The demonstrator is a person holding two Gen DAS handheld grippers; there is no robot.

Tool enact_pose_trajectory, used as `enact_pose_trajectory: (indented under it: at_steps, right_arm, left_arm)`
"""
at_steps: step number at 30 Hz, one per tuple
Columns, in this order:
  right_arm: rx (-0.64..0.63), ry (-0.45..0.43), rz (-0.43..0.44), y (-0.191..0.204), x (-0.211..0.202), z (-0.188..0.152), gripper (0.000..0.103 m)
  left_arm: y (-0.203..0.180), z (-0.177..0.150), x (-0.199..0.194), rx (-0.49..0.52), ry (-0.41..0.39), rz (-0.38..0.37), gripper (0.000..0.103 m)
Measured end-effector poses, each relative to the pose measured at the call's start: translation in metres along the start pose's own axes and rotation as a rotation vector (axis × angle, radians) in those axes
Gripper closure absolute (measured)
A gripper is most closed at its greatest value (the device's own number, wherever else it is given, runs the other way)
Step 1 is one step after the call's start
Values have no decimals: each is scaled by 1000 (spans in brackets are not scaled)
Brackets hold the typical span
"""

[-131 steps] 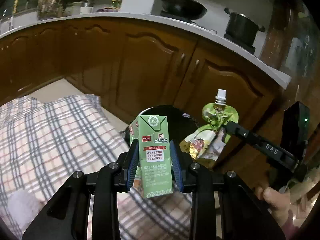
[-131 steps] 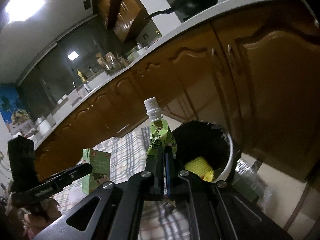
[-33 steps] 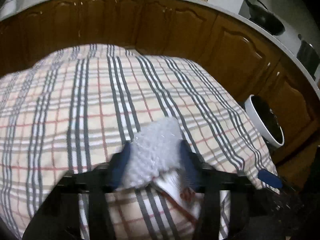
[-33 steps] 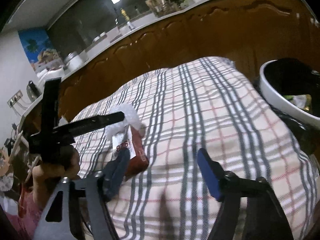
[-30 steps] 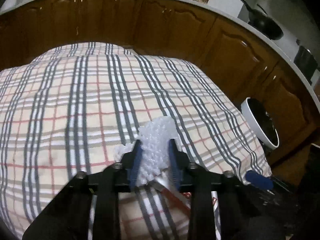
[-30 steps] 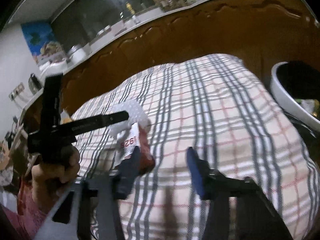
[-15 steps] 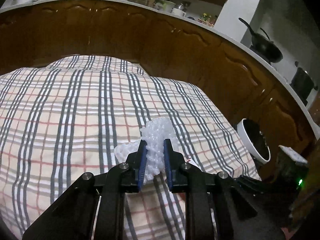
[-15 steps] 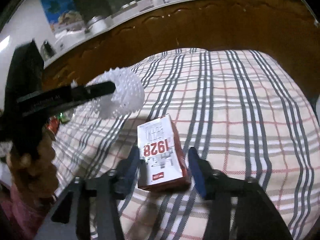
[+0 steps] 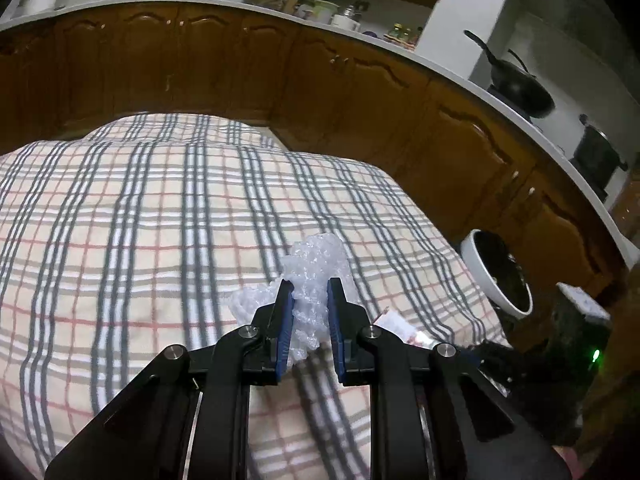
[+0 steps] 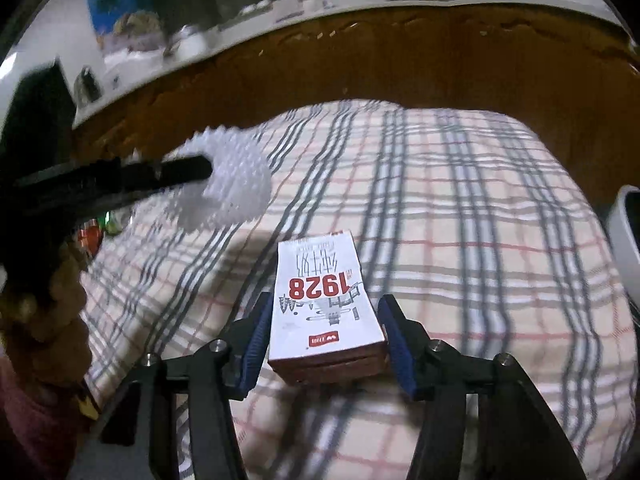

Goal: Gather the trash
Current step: 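Carry the foam net and red-white box over the bin and open both tools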

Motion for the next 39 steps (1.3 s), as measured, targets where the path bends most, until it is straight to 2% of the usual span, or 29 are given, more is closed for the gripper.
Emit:
enact_pose_trajectory:
  at_steps: [10, 20, 32, 39]
  right_arm:
    - [214, -131, -97, -81, -76, -17, 50]
    - [311, -222, -205, -136, -136, -31, 50]
    - [392, -258, -307, -197, -172, -44, 50]
    - [423, -261, -368, -235, -187, -42, 50]
  left_arm:
    - [-79, -26, 20, 122, 70, -105, 88]
    - [-145, -37, 29, 234, 94, -176, 88]
    - [-209, -33, 51, 305, 108, -234, 88]
    - [-259, -27, 76, 356, 129, -262, 88]
Point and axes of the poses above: each gripper's, at about its wrist camera, not at the fingertips, and x roughly the way its jaws point, y to its left, z to its top, the point moved 8 cm from there along x, roughly the way its jaws point, and after that the axes turned 10 degrees about -x, right-handed, at the moved point
